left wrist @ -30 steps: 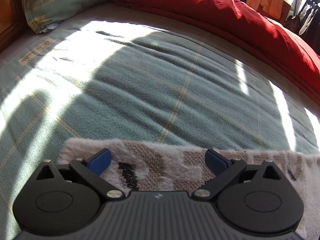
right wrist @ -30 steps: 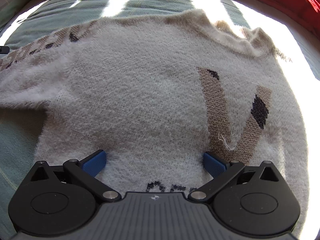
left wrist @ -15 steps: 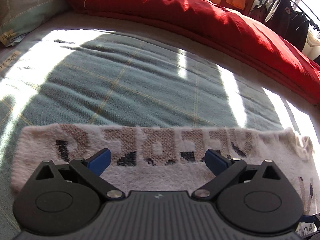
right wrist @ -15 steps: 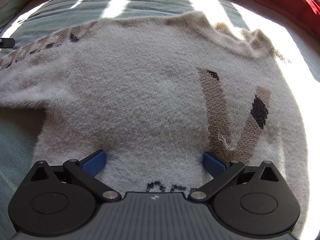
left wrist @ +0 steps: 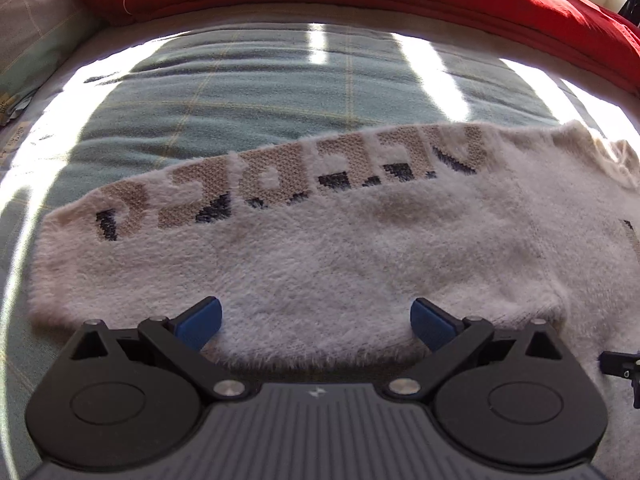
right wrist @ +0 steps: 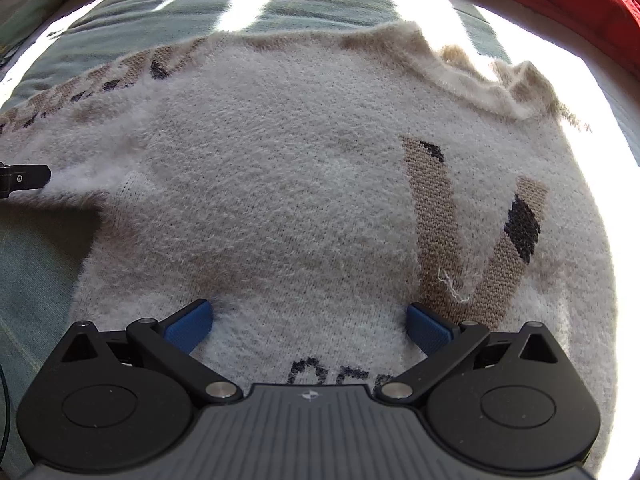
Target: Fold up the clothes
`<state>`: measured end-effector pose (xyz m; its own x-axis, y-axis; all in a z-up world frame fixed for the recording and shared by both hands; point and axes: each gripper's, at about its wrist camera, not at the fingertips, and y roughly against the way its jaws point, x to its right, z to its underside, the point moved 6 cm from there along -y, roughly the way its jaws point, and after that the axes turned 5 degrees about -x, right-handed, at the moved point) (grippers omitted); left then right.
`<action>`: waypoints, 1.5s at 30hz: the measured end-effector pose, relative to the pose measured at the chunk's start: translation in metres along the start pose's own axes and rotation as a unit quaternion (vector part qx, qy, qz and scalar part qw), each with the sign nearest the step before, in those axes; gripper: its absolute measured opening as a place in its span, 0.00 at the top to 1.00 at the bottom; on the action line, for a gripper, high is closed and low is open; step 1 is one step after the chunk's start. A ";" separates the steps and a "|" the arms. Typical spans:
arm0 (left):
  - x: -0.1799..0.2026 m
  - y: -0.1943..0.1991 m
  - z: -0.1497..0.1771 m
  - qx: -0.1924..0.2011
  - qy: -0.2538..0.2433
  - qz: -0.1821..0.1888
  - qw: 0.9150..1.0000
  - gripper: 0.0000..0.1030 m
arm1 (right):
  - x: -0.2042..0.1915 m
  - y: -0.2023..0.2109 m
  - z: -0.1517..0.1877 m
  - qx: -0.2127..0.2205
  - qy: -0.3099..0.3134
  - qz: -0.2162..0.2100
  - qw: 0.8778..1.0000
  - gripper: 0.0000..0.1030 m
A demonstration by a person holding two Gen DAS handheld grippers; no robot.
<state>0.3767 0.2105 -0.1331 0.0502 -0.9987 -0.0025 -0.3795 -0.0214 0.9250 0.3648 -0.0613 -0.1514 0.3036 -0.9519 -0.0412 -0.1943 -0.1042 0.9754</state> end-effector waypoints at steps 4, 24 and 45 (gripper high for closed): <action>0.045 0.026 -0.004 0.027 -0.046 0.025 0.998 0.03 | 0.005 0.012 0.002 -0.018 0.026 -0.030 0.999 0.00; 0.241 0.007 0.083 -0.008 -0.325 0.131 0.937 0.00 | 0.150 0.020 0.077 0.065 0.140 -0.018 0.988 0.00; 0.199 0.062 0.186 -0.049 -0.421 0.163 0.891 0.01 | 0.169 0.074 0.245 -0.021 0.355 -0.052 0.933 0.00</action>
